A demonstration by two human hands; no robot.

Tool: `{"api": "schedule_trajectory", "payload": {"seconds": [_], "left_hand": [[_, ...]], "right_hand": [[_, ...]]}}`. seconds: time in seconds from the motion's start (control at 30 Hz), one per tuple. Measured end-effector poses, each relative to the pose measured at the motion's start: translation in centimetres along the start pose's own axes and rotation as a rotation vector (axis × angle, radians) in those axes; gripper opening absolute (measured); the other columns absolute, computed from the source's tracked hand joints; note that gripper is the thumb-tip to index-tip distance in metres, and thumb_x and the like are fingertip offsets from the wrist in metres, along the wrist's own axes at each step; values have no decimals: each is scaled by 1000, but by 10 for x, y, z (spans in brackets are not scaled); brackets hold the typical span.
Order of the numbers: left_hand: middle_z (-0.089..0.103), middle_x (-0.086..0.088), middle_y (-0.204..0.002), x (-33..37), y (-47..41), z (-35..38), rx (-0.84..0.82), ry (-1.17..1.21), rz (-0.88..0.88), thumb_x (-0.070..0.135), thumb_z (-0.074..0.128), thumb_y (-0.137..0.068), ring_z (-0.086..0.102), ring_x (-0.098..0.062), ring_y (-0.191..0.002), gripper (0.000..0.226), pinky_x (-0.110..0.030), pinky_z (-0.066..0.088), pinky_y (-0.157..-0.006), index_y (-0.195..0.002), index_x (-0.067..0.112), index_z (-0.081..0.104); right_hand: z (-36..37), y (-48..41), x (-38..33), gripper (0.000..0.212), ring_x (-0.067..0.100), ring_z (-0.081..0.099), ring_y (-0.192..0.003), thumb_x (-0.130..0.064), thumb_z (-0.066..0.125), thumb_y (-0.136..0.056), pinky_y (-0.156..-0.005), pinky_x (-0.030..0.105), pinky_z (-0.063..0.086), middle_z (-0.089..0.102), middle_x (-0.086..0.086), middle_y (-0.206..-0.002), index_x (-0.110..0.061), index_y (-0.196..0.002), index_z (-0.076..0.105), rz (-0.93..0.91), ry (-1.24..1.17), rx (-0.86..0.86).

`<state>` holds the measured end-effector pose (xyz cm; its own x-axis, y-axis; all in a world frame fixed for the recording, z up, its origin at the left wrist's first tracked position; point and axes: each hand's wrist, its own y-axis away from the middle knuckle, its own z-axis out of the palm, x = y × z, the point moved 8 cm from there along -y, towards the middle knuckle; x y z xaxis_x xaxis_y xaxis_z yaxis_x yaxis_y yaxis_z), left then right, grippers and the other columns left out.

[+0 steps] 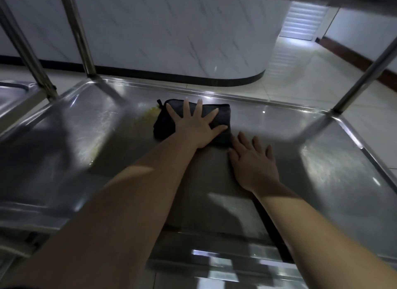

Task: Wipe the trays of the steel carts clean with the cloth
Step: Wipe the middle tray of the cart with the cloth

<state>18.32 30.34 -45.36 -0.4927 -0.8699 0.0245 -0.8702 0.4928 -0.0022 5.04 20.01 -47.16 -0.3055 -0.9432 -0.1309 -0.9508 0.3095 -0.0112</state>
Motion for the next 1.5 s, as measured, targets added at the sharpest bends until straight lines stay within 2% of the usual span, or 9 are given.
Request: {"api": "schedule_trajectory", "payload": {"seconds": [0.13, 0.3, 0.5, 0.6, 0.77, 0.97, 1.23, 1.5], "left_hand": [[-12, -1, -163, 0, 23, 9, -48, 54, -2, 76, 8, -89, -14, -39, -147, 68, -76, -12, -104, -151, 49, -3], [-17, 3, -162, -9, 26, 17, -111, 51, -15, 82, 11, -84, -19, -40, -146, 70, -77, -15, -99, -147, 56, -5], [-22, 6, -161, -5, -19, 8, -216, 107, -22, 85, 23, -81, -25, -41, -143, 72, -83, -15, -91, -144, 62, -2], [-25, 5, -160, -2, -42, 5, -283, 152, -79, 90, 30, -74, -27, -43, -142, 80, -86, -13, -90, -142, 65, -4], [-8, 4, -164, 5, -46, 1, -156, 64, -111, 100, 9, -61, -15, -45, -145, 90, -86, -16, -84, -143, 64, 3], [-1, 4, -164, 0, -37, 2, -136, 72, -84, 98, 18, -64, -12, -42, -146, 91, -85, -14, -88, -146, 58, 8], [-10, 7, -164, -12, 15, 6, -168, 85, -63, 95, 19, -71, -17, -40, -146, 86, -82, -14, -93, -146, 58, 2], [-27, 13, -158, -33, 126, 15, -303, 82, -87, 101, 11, -59, -26, -39, -144, 89, -82, -15, -93, -137, 67, -16]], "right_hand": [[-1, 4, -2, 54, 27, 3, -151, -47, 16, -103, -119, 54, 4, 8, -8, -164, -35, -155, 9, -5, 11, 12], [2, 4, -5, 55, 26, 0, -151, -48, 15, -103, -119, 53, 2, 6, -8, -164, -35, -155, 7, -13, 2, 7], [1, 2, -5, 55, 28, 3, -151, -48, 14, -102, -119, 55, 4, 6, -8, -164, -36, -155, 4, -12, 22, 18], [2, 1, -4, 55, 28, 1, -151, -49, 12, -102, -119, 55, 3, 5, -9, -164, -38, -155, 4, -14, 6, 17], [2, 0, -2, 55, 26, 1, -151, -51, 13, -101, -118, 54, 0, 6, -9, -164, -38, -154, 8, -12, -16, 36], [-1, 2, -3, 55, 26, 4, -151, -50, 16, -102, -118, 54, 3, 10, -8, -164, -37, -155, 11, -11, -27, 42], [-3, 3, -2, 54, 25, 5, -151, -49, 17, -102, -119, 54, 3, 10, -9, -164, -37, -154, 14, -1, -67, 23], [-12, 9, -9, 50, 32, 10, -149, -43, 27, -103, -117, 60, 4, 18, -6, -162, -33, -151, 28, -14, -72, -18]]}}
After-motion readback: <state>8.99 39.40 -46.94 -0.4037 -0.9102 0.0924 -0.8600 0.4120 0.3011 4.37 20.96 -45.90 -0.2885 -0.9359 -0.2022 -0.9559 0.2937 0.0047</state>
